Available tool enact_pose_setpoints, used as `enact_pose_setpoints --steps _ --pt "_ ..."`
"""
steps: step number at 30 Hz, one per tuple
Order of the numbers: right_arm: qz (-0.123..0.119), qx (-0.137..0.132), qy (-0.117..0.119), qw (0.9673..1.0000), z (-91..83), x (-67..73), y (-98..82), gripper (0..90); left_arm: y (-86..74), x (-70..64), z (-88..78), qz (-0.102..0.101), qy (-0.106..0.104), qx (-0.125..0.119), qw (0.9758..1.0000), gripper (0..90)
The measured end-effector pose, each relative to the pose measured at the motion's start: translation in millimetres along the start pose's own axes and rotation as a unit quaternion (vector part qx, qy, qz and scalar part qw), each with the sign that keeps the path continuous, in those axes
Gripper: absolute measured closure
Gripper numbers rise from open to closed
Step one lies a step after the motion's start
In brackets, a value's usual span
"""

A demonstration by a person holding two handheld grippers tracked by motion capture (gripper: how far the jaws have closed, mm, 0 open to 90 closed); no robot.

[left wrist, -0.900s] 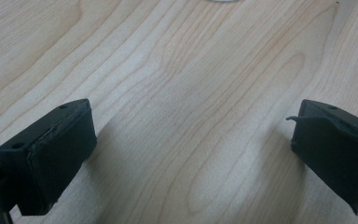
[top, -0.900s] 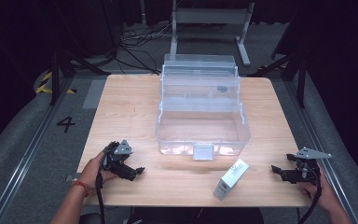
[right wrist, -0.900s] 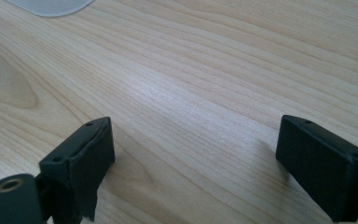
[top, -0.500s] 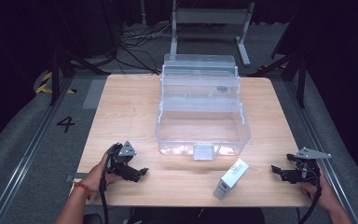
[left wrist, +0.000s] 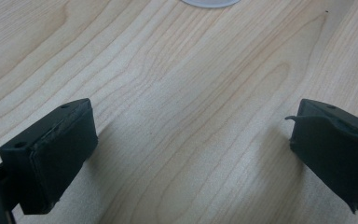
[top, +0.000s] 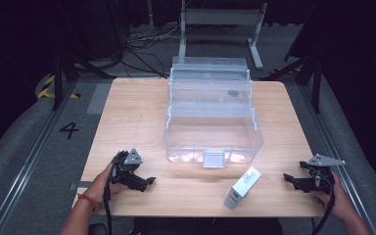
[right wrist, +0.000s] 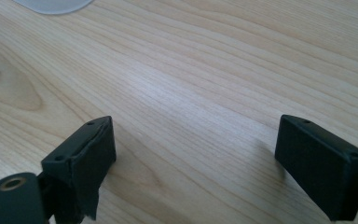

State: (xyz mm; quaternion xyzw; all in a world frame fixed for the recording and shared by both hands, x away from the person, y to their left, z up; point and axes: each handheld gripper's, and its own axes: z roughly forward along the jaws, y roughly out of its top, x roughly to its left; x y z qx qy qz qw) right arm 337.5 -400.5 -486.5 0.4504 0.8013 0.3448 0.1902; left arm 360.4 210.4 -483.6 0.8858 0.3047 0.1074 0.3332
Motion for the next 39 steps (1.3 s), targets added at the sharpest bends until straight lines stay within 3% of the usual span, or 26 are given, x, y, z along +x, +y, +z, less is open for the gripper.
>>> enact_pose_setpoints --steps 5,9,11,13,16,19,23,29,32,33,34,37,38,39 --pt "-0.01 -0.009 0.009 0.9999 -1.7 0.6 -2.9 15.0 1.2 2.6 0.6 0.012 -0.009 0.003 0.9999 0.2" --pt "-0.032 -0.015 -0.013 0.9993 -3.9 7.4 -3.0 15.3 0.7 3.2 0.6 0.014 -0.012 0.0 0.9998 0.2" --pt "-0.029 -0.005 0.001 0.9996 -4.0 9.4 -1.4 15.8 0.5 3.0 0.6 0.014 -0.011 0.0 0.9998 0.4" --pt "-0.044 0.006 0.015 0.9989 -5.5 13.6 1.3 17.1 0.5 2.9 0.5 0.014 -0.011 0.0 0.9998 0.5" --pt "-0.063 -0.009 0.054 0.9965 -10.4 22.4 6.4 16.5 0.5 2.9 0.4 0.014 -0.011 0.0 0.9998 0.5" --pt "-0.086 -0.02 0.078 0.9931 -15.9 35.1 13.1 17.2 0.5 2.9 0.4 0.014 -0.011 0.0 0.9998 0.5" --pt "-0.115 -0.032 0.091 0.9886 -22.9 51.0 20.7 18.2 0.5 2.8 0.6 0.013 -0.011 0.0 0.9999 0.4" --pt "-0.16 -0.061 0.118 0.9782 -45.3 75.6 43.0 18.6 0.6 2.6 0.6 0.012 -0.009 0.0 0.9999 0.4" --pt "-0.193 -0.067 0.128 0.9705 -54.8 86.8 57.3 18.3 0.6 2.6 0.6 0.012 -0.009 0.0 0.9999 0.5" --pt "-0.193 -0.067 0.128 0.9705 -54.8 86.8 57.3 18.3 0.6 2.6 0.6 0.012 -0.009 0.0 0.9999 0.5" --pt "-0.217 -0.072 0.138 0.9636 -61.5 96.3 67.7 18.2 0.6 2.6 0.6 0.012 -0.009 0.0 0.9999 0.5" --pt "-0.245 -0.071 0.153 0.9547 -69.4 109.6 80.9 17.9 0.6 2.6 0.6 0.012 -0.009 0.0 0.9999 0.5" --pt "-0.262 -0.073 0.158 0.9491 -71.6 115.1 86.8 17.8 0.6 2.6 0.6 0.012 -0.009 0.0 0.9999 0.4" --pt "-0.269 -0.073 0.161 0.9468 -72.7 118.1 90.3 17.6 0.6 2.6 0.6 0.012 -0.009 0.0 0.9999 0.5"
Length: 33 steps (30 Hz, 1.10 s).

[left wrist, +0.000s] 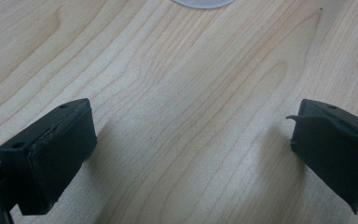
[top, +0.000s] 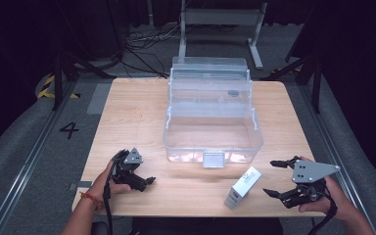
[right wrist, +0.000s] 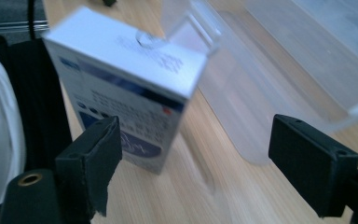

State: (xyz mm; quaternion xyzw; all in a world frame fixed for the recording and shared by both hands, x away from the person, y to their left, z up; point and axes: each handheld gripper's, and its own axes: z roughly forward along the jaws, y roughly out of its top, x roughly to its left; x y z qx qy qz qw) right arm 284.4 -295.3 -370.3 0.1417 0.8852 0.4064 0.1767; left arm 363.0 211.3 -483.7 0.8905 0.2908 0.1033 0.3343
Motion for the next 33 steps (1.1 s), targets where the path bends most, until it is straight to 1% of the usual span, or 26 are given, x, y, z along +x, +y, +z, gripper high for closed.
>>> enact_pose_setpoints --steps 4,5,6,7,9,10,11,14,16,19,21,24,26,28,32,33 --pt "-0.032 0.0 0.02 0.9993 2.8 4.2 22.5 17.2 0.0 0.0 0.0 0.0 0.0 0.0 1.0 0.5" --pt "-0.038 0.0 0.028 0.9989 3.9 5.1 26.6 17.2 0.0 0.0 0.0 0.0 0.0 0.0 1.0 0.5" --pt "-0.038 0.0 0.028 0.9989 3.9 5.1 26.6 17.2 0.0 0.0 0.0 0.0 0.0 0.0 1.0 0.5" --pt "-0.049 0.002 0.039 0.998 7.5 5.9 34.7 17.1 0.0 0.0 0.0 0.0 0.0 0.0 1.0 0.4" --pt "-0.053 0.003 0.042 0.9977 9.0 6.2 37.1 16.9 0.0 0.0 0.0 0.0 0.0 0.0 1.0 0.4" --pt "-0.062 0.008 0.054 0.9966 14.2 6.9 42.9 16.8 0.0 0.0 0.0 0.0 0.0 0.0 1.0 0.4" --pt "-0.062 0.008 0.054 0.9966 14.2 6.9 42.9 16.8 0.0 0.0 0.0 0.0 0.0 0.0 1.0 0.5" --pt "-0.078 0.018 0.07 0.9944 23.3 9.1 50.2 16.8 0.0 0.0 0.0 0.0 0.0 0.0 1.0 0.5" --pt "-0.085 0.026 0.077 0.9931 28.4 11.3 53.4 16.8 0.0 0.0 0.0 0.0 0.0 0.0 1.0 0.4" --pt "-0.101 0.038 0.093 0.9898 36.3 15.9 57.0 16.8 0.0 0.0 0.0 0.0 0.0 0.0 1.0 0.4" --pt "-0.102 0.04 0.094 0.9895 37.5 16.0 57.4 16.8 0.0 0.0 0.0 0.0 0.0 0.0 1.0 0.5" --pt "-0.111 0.051 0.092 0.9882 42.4 16.6 58.8 16.5 0.0 0.0 0.0 0.0 0.0 0.0 1.0 0.5" --pt "-0.118 0.052 0.095 0.9871 44.3 16.9 59.8 16.2 0.0 0.0 0.0 0.0 0.0 0.0 1.0 0.4" --pt "-0.121 0.063 0.093 0.9863 47.7 16.1 60.0 16.3 0.0 0.0 0.0 0.0 0.0 0.0 1.0 0.4" --pt "-0.118 0.069 0.085 0.9869 48.9 14.5 58.3 17.3 0.0 0.0 0.0 0.0 0.0 0.0 1.0 0.5" --pt "-0.119 0.071 0.087 0.9865 48.8 14.4 57.6 18.0 0.0 0.0 0.0 0.0 0.0 0.0 1.0 0.5"
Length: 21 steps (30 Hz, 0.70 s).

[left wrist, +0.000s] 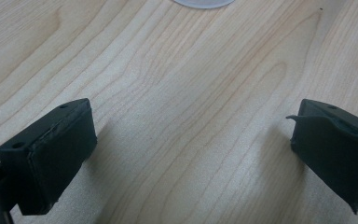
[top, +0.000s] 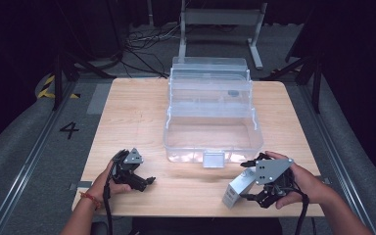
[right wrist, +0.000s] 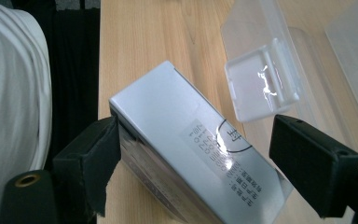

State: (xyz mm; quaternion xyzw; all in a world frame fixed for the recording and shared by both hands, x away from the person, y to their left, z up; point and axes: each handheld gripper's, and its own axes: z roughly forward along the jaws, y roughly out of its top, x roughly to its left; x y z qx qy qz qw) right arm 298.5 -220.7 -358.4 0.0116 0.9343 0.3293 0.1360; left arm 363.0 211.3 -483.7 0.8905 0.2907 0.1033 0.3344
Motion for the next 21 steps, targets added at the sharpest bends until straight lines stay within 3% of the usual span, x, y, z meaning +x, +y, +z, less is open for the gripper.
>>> enact_pose_setpoints --steps 3,14,17,21 --pt "-0.002 -0.001 -0.006 1.0 -1.9 2.6 -1.4 20.0 0.0 0.0 0.0 0.0 0.0 0.0 1.0 0.5" --pt "0.0 0.033 -0.002 0.9994 -8.2 1.9 -4.1 42.9 0.0 0.0 0.0 0.0 0.0 0.0 1.0 0.4" --pt "0.007 0.034 0.001 0.9994 -10.0 0.8 -3.5 49.8 0.0 0.0 0.0 0.0 0.0 0.0 1.0 0.4" --pt "0.018 0.035 0.008 0.9992 -11.6 -0.6 -3.5 52.3 0.0 0.0 0.0 0.0 0.0 0.0 1.0 0.5"
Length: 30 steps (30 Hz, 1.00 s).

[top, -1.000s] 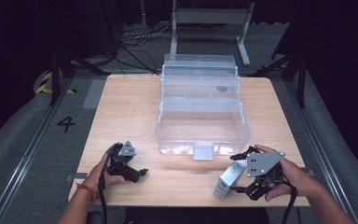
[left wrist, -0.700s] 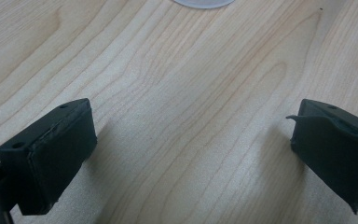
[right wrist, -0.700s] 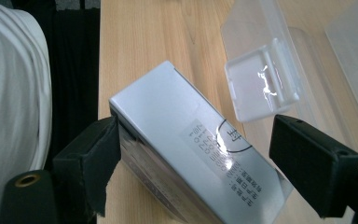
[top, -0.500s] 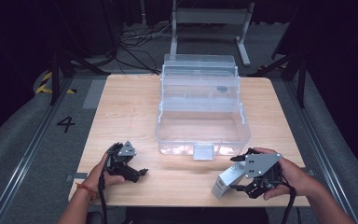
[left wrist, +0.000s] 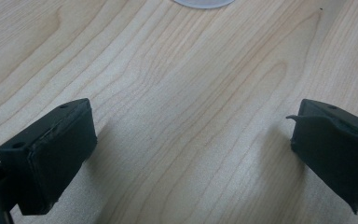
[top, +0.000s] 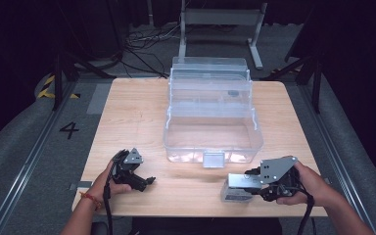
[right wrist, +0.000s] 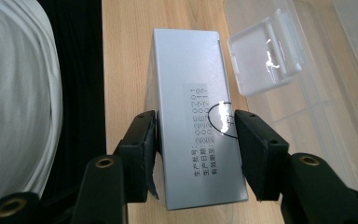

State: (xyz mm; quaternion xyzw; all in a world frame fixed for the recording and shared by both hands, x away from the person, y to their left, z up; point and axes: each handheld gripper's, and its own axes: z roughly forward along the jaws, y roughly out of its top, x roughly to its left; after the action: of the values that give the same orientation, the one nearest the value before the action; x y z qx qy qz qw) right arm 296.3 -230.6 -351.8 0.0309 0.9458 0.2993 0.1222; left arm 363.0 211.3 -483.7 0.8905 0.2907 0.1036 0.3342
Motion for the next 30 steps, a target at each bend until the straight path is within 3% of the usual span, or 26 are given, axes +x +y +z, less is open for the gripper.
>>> enact_pose_setpoints --steps 5,16,19,26,30 --pt "0.014 0.004 0.004 0.9999 -5.2 0.0 -2.2 54.1 -0.2 -0.5 0.0 -0.002 0.001 0.0 1.0 0.5" --pt "0.074 0.019 -0.031 0.9966 -25.0 -2.9 -25.5 54.9 0.1 -0.4 -0.1 -0.002 0.001 0.0 1.0 0.5" --pt "0.089 0.015 -0.024 0.9956 -25.6 -5.0 -28.2 48.9 0.2 -0.5 -0.1 -0.002 0.002 0.001 1.0 0.5" --pt "0.102 0.049 -0.003 0.9935 -15.4 -13.0 -18.9 39.3 0.0 -0.4 -0.2 -0.002 0.001 0.001 1.0 0.6" --pt "0.106 0.065 0.006 0.9922 -6.4 -18.8 -10.7 38.7 0.0 -0.4 -0.2 -0.002 0.001 0.001 1.0 0.7"
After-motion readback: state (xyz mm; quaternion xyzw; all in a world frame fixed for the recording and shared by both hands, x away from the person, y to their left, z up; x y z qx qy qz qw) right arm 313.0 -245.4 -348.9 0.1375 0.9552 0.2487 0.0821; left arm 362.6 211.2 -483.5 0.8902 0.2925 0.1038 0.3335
